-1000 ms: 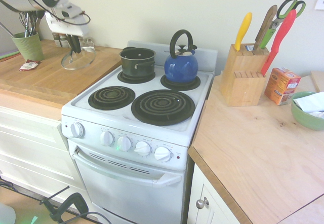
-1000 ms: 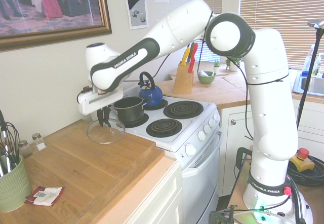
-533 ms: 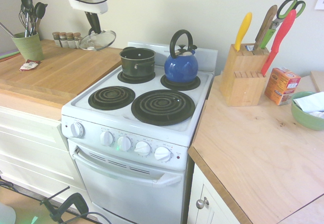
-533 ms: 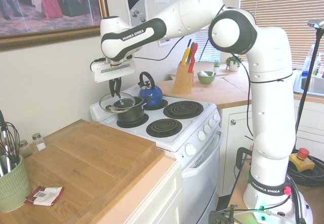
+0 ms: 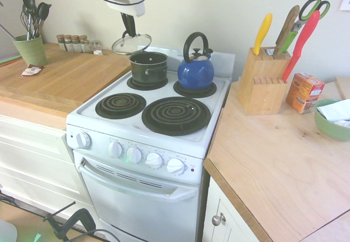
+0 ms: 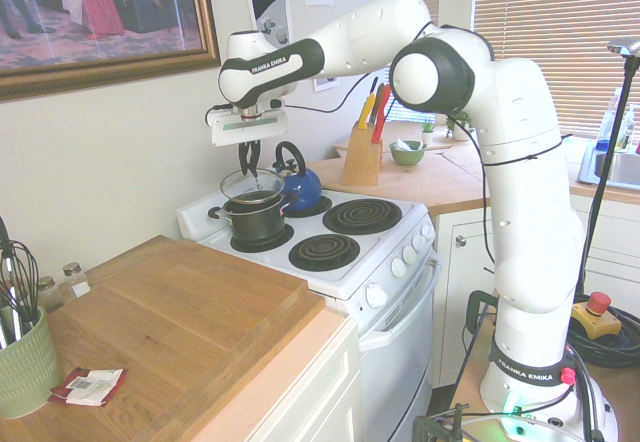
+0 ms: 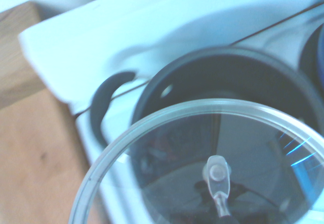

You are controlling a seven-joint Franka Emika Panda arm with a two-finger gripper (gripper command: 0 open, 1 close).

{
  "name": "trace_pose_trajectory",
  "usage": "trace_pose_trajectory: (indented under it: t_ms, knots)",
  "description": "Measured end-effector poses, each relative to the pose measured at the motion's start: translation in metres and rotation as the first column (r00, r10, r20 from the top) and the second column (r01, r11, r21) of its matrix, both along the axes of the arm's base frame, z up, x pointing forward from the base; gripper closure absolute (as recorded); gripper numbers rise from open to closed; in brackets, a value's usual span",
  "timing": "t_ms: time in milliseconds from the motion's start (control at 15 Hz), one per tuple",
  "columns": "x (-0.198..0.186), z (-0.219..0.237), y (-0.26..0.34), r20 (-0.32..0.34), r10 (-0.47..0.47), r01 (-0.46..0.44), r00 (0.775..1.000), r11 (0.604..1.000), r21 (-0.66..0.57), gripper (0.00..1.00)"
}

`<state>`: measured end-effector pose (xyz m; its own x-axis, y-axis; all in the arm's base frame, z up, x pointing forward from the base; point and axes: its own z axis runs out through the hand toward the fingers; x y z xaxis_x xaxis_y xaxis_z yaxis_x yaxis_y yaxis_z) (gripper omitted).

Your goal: Cover the lid of the pot

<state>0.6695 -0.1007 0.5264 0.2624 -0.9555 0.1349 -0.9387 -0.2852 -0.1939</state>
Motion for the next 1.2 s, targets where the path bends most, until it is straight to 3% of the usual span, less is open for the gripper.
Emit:
trace_pose_trajectory:
  t_ms: [600,1200]
  knots:
    - [0.053,-0.033,-0.025,-0.039,-0.019,0.02,0.999,1.0,0.016,1.0]
    - [0.059,-0.052,-0.031,-0.078,-0.026,0.028,0.997,0.999,0.026,1.0]
